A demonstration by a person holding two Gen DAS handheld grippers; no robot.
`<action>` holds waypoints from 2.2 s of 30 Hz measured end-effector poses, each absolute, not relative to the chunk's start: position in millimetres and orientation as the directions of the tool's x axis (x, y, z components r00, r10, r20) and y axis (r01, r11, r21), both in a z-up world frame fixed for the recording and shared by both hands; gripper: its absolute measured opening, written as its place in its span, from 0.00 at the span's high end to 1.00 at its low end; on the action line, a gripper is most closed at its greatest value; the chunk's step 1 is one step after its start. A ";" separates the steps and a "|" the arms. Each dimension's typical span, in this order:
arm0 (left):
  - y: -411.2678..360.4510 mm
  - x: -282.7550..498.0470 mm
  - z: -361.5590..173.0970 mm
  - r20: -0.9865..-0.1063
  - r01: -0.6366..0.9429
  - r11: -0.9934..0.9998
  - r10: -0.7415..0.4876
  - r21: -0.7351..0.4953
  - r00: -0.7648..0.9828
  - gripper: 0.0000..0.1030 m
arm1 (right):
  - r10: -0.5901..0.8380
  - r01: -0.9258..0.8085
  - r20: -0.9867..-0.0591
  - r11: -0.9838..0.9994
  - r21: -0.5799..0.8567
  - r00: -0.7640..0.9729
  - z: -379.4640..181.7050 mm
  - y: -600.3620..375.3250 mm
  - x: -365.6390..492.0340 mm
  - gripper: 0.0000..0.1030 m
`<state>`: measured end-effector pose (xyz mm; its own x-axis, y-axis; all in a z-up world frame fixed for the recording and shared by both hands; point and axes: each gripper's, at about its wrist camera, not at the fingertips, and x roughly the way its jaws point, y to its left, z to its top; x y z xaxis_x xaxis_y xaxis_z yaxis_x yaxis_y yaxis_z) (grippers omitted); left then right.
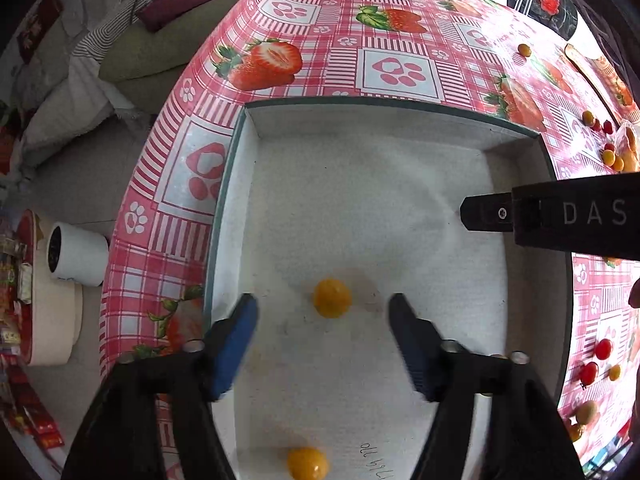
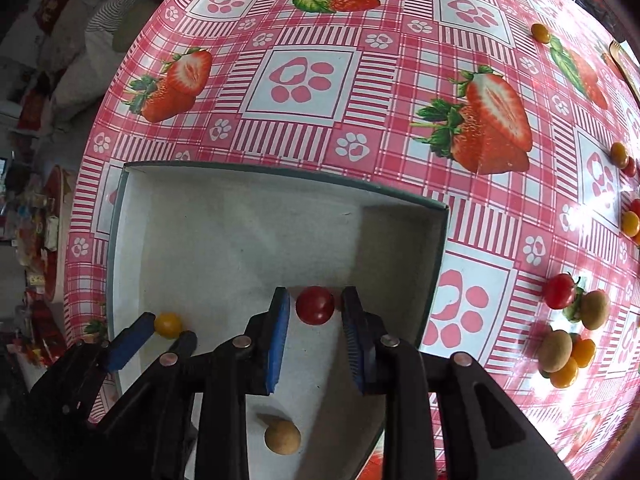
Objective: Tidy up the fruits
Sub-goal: 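Carry both tomatoes over the white tray and open both tools to release, then move both tools back from the tray toward the fruit cluster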
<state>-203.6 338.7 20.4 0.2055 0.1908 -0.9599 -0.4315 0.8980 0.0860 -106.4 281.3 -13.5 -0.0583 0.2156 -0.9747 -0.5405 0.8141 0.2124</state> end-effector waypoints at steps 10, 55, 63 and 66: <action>335.7 -208.8 37.5 -0.960 -0.381 0.917 0.201 0.116 0.194 0.25 | 0.332 -0.504 -0.941 0.804 0.317 -0.062 26.4 267.4 -107.1 0.25; 147.5 -78.5 20.9 -0.974 -0.082 0.996 0.049 0.031 0.221 0.25 | 0.097 -0.091 -0.990 0.992 0.088 0.099 11.2 -56.5 -52.1 0.21; 141.8 -67.8 11.4 -0.976 -0.121 0.992 0.045 0.020 0.213 0.25 | 0.034 -0.100 -0.985 0.995 0.017 0.170 0.4 -54.6 -14.5 0.27; 142.6 -64.9 11.5 -0.976 -0.136 0.991 0.026 -0.003 0.217 0.32 | 0.014 -0.107 -0.979 0.994 -0.008 0.203 0.6 -52.2 -4.7 0.30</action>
<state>-64.9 142.6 11.5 0.2166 0.0264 -0.9759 -0.1360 0.9907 -0.0033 -4.7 -52.2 0.6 0.2026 0.0144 -0.9792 -0.1072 0.9942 -0.0075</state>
